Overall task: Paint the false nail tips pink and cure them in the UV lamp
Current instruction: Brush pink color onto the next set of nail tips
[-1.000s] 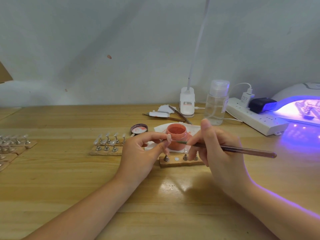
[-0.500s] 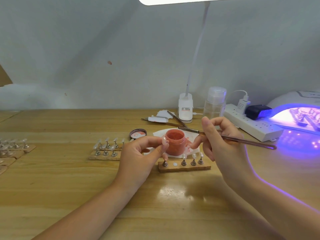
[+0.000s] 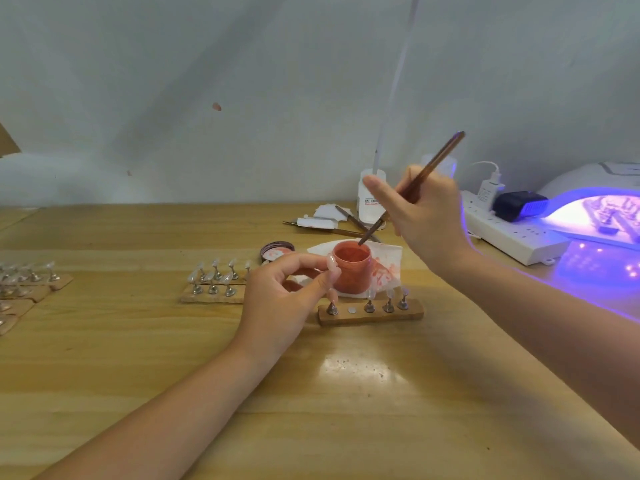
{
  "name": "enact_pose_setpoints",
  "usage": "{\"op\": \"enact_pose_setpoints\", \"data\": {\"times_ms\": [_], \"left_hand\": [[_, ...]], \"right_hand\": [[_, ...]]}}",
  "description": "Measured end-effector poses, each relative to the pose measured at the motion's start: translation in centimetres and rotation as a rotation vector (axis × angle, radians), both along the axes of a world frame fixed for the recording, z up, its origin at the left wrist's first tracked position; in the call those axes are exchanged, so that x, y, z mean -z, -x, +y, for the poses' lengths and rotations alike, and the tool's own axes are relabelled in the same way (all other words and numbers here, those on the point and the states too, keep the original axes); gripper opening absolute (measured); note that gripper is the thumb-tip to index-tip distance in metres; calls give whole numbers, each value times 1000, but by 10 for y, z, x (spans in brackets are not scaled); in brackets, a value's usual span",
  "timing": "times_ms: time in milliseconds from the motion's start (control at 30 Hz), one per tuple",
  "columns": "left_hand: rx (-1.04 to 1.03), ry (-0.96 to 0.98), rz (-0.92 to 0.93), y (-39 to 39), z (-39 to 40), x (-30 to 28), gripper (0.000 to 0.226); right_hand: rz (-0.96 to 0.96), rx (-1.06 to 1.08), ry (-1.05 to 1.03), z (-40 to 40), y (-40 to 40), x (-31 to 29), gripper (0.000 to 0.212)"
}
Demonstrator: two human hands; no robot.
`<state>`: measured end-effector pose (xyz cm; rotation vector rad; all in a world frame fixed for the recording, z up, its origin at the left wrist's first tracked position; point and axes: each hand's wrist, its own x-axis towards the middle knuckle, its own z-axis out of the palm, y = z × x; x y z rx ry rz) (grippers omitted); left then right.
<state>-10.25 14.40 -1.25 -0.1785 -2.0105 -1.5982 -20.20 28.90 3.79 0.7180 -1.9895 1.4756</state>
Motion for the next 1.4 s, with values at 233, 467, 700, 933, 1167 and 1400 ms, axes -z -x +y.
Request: {"op": "enact_pose_setpoints", "data": {"times_ms": [233, 467, 700, 933, 1167, 1400], "left_hand": [[-1, -23, -10, 1, 1, -1, 8], [14, -6, -16, 0, -1, 1, 13], [10, -9, -11, 0, 0, 0, 11], [4, 2, -34, 0, 1, -2, 10], [6, 10, -48, -2, 1, -3, 8], [0, 13, -52, -1, 1, -2, 9]], "right_hand": [[-6, 41, -287, -11, 5, 12, 47], [-15, 57, -416, -16, 2, 15, 49], [-17, 82, -173, -13, 4, 3, 46], [-208, 131, -8, -1, 7, 4, 47], [-295, 150, 65, 7, 12, 11, 40], [-315, 214, 132, 16, 14, 9, 34]]}}
